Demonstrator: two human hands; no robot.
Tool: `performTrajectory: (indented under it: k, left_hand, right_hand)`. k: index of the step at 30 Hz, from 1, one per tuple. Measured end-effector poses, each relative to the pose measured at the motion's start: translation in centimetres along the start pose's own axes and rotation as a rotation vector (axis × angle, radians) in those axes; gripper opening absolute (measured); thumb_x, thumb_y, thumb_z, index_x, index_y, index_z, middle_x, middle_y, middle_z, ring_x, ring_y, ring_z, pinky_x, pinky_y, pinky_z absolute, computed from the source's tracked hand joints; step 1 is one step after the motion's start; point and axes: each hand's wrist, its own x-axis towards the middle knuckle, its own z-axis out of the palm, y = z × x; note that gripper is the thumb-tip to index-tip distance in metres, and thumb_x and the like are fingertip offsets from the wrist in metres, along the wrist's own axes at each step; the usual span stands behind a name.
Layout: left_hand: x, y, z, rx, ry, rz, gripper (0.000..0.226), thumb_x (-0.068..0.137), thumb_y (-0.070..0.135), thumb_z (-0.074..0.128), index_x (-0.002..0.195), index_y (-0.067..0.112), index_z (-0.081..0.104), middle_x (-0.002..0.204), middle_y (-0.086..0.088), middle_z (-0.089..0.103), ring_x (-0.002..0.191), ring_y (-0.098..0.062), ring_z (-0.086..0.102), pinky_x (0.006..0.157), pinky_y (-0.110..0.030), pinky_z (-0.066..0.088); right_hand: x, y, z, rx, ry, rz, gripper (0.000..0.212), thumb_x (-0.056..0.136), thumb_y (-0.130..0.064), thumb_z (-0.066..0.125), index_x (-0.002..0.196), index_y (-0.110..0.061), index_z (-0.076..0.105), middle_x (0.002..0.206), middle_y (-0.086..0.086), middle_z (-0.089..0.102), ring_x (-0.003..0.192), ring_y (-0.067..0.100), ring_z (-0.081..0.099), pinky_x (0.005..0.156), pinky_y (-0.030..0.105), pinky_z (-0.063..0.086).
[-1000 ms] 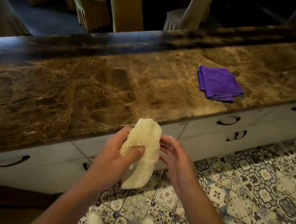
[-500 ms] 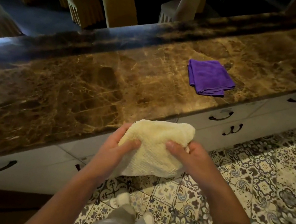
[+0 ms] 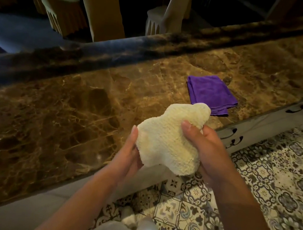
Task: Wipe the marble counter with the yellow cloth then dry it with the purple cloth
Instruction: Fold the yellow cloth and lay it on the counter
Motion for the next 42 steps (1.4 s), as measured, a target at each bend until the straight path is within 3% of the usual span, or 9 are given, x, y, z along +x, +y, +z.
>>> performTrajectory:
  k: [3,7,10,15,20,25,29,36,42]
  left_hand:
    - [1.0,2.6,-1.2,-0.031,-0.016,0.015,0.085,0.075,0.069,0.075,0.141,0.019,0.059,0.138,-0.015,0.068,0.125,-0.03,0.066,0.095,-0.04,0.059]
    - [2.3,4.6,-1.8,0.077,0.001,0.093,0.077,0.074,0.056,0.085,0.133,0.012,0.064,0.118,-0.01,0.076,0.099,-0.021,0.077,0.077,-0.031,0.062]
    - [3.7,5.1,-2.2,0.189,0.079,0.115,0.058,0.076,0.06,0.081,0.122,0.025,0.074,0.124,-0.009,0.075,0.116,-0.028,0.072,0.094,-0.043,0.058]
    - [7.1,6.7,-2.4,0.168,0.182,0.092,0.047,0.083,0.061,0.073,0.114,0.027,0.078,0.118,-0.008,0.078,0.109,-0.026,0.075,0.084,-0.037,0.061]
    - [11.5,8.5,-1.6,0.154,0.37,0.113,0.031,0.096,0.047,0.063,0.102,0.023,0.082,0.1,-0.006,0.081,0.082,-0.019,0.077,0.05,-0.024,0.054]
    - [16.0,11.6,-0.8,0.161,0.463,0.133,0.025,0.101,0.037,0.058,0.106,0.022,0.077,0.101,-0.002,0.081,0.087,-0.016,0.078,0.06,-0.024,0.059]
    - [19.4,14.3,-1.6,0.082,0.537,0.169,0.023,0.101,0.039,0.058,0.103,0.028,0.079,0.107,-0.001,0.081,0.099,-0.019,0.078,0.075,-0.029,0.064]
    - [21.2,12.3,-5.8,0.031,0.687,-0.067,0.038,0.096,0.038,0.066,0.124,0.012,0.065,0.117,-0.015,0.076,0.097,-0.027,0.079,0.056,-0.031,0.063]
    - [18.9,9.4,-5.6,0.225,0.622,-0.092,0.036,0.104,0.038,0.057,0.118,0.006,0.069,0.094,-0.02,0.08,0.078,-0.035,0.08,0.048,-0.027,0.061]
  right_hand:
    - [1.7,-0.6,0.2,0.016,0.042,-0.012,0.054,0.065,-0.059,0.09,0.109,-0.03,0.08,0.117,0.006,0.08,0.11,0.026,0.076,0.09,0.043,0.063]
    - [3.7,-1.8,0.0,-0.215,0.073,-0.024,0.031,0.083,-0.057,0.074,0.1,-0.032,0.082,0.104,0.0,0.083,0.097,0.019,0.08,0.076,0.03,0.064]
    - [5.9,-2.3,-1.1,-0.332,0.098,0.0,0.034,0.085,-0.061,0.068,0.097,-0.032,0.082,0.098,-0.003,0.084,0.09,0.014,0.08,0.066,0.02,0.059]
    - [11.2,-2.5,-4.5,-0.348,0.075,0.086,0.032,0.089,-0.059,0.069,0.1,-0.032,0.082,0.099,-0.001,0.084,0.092,0.017,0.081,0.069,0.025,0.06]
    - [18.5,-2.6,-8.4,-0.21,-0.104,0.172,0.036,0.085,-0.04,0.081,0.114,-0.019,0.08,0.115,0.011,0.08,0.107,0.027,0.077,0.077,0.029,0.063]
    - [27.2,-3.6,-10.7,-0.205,-0.133,0.238,0.033,0.088,-0.035,0.079,0.114,-0.015,0.079,0.115,0.009,0.081,0.107,0.025,0.077,0.084,0.034,0.063]
    - [33.2,-4.6,-9.6,-0.225,-0.145,0.267,0.023,0.086,-0.043,0.076,0.095,-0.023,0.081,0.1,0.002,0.084,0.09,0.017,0.081,0.065,0.026,0.063]
    - [37.0,-1.9,-8.2,-0.432,-0.153,0.398,0.024,0.095,-0.032,0.069,0.103,-0.009,0.074,0.098,0.013,0.079,0.079,0.023,0.076,0.051,0.029,0.058]
    - [33.6,-0.4,-10.0,-0.495,-0.137,0.426,0.032,0.094,-0.031,0.069,0.1,-0.001,0.079,0.096,0.017,0.082,0.079,0.023,0.075,0.073,0.037,0.057]
